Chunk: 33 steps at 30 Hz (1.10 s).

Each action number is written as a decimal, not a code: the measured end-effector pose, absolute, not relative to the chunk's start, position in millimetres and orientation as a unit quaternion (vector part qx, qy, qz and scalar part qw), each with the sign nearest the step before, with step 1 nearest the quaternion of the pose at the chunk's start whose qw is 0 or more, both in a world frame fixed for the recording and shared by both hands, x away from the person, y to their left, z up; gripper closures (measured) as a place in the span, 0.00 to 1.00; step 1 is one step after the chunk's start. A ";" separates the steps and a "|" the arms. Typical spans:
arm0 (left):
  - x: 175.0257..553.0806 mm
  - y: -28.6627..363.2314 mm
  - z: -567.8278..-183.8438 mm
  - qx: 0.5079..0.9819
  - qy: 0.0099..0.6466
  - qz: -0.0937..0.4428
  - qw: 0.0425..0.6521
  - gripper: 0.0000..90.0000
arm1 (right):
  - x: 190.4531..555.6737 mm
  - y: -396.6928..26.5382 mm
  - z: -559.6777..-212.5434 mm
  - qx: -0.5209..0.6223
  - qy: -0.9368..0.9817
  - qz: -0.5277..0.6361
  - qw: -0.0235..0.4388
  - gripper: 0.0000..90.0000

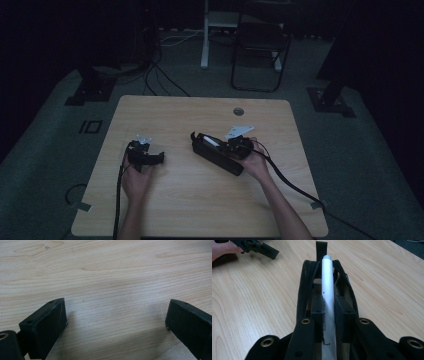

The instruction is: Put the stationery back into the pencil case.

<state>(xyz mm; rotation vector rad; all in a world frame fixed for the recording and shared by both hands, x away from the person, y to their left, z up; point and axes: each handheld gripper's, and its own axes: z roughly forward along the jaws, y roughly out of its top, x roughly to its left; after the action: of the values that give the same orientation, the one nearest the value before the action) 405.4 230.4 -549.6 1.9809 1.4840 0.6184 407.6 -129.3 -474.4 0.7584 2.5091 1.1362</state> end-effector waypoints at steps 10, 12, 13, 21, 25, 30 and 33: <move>405.4 230.4 -549.6 0.743 0.557 0.232 0.291 0.04 | 410.9 -127.7 -478.6 0.268 0.869 0.395 0.131 0.80; 405.4 230.4 -549.6 0.743 0.557 0.232 0.291 0.04 | 410.3 -128.2 -477.8 0.269 0.866 0.401 0.129 0.80; 405.4 230.4 -549.6 0.743 0.557 0.232 0.291 0.04 | 407.9 -129.8 -473.4 0.274 0.857 0.417 0.127 0.64; 405.4 230.4 -549.6 0.743 0.557 0.232 0.291 0.04 | 392.5 -142.0 -450.6 0.273 0.848 0.426 0.158 0.52; 405.4 230.4 -549.6 0.743 0.557 0.232 0.291 0.04 | 384.4 -149.4 -444.6 0.271 0.844 0.431 0.170 0.50; 405.4 230.4 -549.6 0.743 0.557 0.232 0.291 0.04 | 374.9 -158.0 -446.6 0.275 0.843 0.423 0.185 0.47; 405.4 230.4 -549.6 0.743 0.557 0.232 0.291 0.04 | 369.1 -162.5 -448.5 0.276 0.843 0.424 0.186 0.46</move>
<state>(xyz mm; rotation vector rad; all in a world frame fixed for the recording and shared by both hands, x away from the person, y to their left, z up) 405.4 230.4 -549.6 1.9801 1.4843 0.6186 369.1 -162.5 -448.5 0.7768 2.3739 1.1932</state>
